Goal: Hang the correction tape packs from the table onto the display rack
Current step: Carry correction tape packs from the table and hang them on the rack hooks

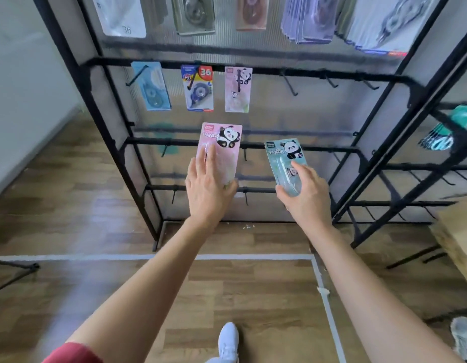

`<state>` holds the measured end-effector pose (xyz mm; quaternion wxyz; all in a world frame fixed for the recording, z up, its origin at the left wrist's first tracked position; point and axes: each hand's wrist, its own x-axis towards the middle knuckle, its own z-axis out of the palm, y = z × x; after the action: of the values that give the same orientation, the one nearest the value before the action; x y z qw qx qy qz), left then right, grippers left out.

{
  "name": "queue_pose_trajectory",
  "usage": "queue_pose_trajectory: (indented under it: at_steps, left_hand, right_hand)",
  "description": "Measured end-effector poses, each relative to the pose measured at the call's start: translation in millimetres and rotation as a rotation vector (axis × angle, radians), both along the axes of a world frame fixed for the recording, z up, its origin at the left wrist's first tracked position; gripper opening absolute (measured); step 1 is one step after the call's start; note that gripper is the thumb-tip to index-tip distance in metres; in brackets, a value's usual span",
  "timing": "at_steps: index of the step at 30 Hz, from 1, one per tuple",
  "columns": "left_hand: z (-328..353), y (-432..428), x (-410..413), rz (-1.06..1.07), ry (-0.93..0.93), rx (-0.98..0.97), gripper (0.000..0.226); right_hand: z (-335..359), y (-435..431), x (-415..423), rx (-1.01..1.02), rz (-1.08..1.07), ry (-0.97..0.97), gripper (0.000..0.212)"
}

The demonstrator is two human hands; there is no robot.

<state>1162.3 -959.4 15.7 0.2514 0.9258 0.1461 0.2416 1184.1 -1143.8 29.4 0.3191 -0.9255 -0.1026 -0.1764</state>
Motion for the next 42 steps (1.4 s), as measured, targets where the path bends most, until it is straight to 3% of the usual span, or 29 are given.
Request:
queue_pose_trajectory:
  at_steps: [13, 32, 42]
  left_hand:
    - [15.3, -2.1, 135.7, -0.054, -0.046, 0.011, 0.077]
    - [-7.1, -20.1, 164.8, 0.101, -0.061, 0.041, 0.076]
    - [-6.3, 11.2, 256.1, -0.008, 0.144, 0.015, 0.085]
  right_hand:
    - [1.9, -0.1, 117.4, 0.011, 0.042, 0.029, 0.059]
    - [-8.6, -22.0, 184.9, 0.003, 0.177, 0.046, 0.059]
    - [-21.4, -6.9, 223.0, -0.002, 0.118, 0.105, 0.062]
